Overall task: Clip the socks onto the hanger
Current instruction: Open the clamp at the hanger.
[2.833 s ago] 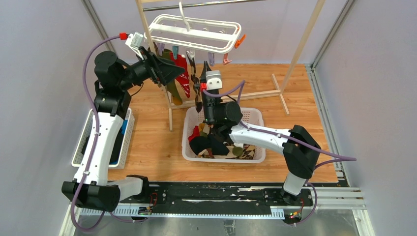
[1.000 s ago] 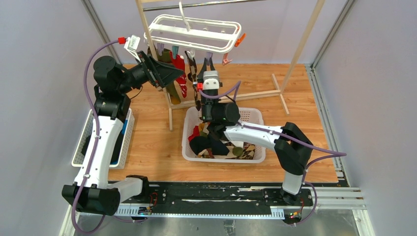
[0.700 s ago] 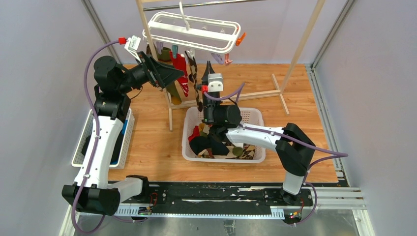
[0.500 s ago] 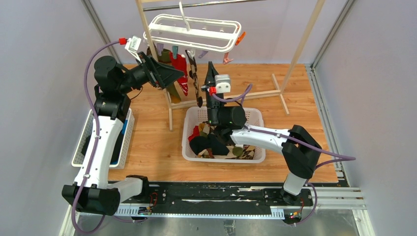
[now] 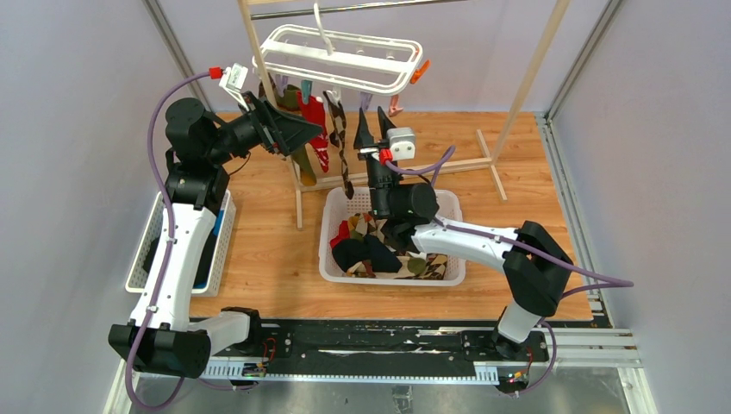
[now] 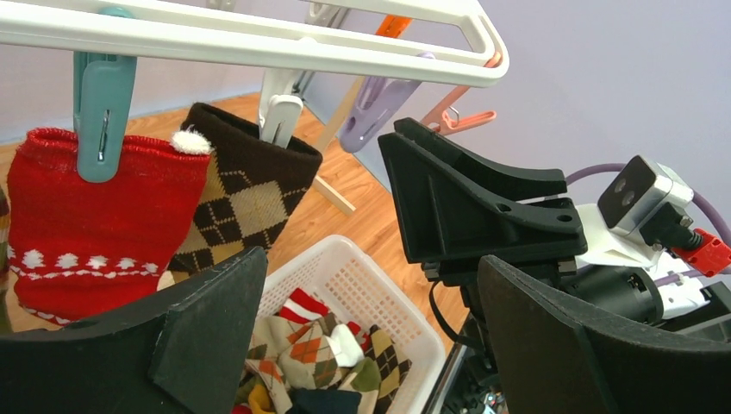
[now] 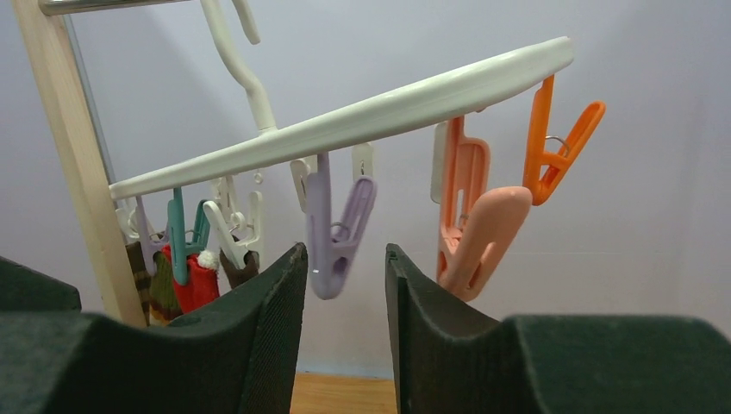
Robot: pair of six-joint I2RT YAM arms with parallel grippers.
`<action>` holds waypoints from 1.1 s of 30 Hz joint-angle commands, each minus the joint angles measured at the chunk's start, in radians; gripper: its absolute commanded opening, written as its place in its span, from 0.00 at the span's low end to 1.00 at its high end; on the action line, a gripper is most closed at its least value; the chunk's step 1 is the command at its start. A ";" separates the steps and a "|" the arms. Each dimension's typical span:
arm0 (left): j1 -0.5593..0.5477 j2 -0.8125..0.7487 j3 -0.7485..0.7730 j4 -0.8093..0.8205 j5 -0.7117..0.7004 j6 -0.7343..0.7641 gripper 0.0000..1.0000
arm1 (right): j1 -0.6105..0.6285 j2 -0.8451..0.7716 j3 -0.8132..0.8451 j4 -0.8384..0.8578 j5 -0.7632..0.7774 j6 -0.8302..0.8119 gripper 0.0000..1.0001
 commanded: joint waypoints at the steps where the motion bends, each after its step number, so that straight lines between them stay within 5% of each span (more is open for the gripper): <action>1: 0.012 -0.011 0.032 0.001 0.009 0.013 0.96 | -0.013 -0.003 0.006 0.000 -0.031 0.038 0.39; 12: 0.012 -0.008 0.031 0.009 0.009 0.007 0.96 | -0.014 0.023 0.038 -0.021 -0.047 0.029 0.43; 17: 0.012 -0.009 0.028 0.014 0.007 0.004 0.96 | -0.015 0.104 0.129 0.041 0.065 -0.063 0.49; 33: 0.012 -0.009 0.030 0.023 0.004 -0.005 0.96 | 0.000 0.177 0.217 0.110 0.066 -0.220 0.38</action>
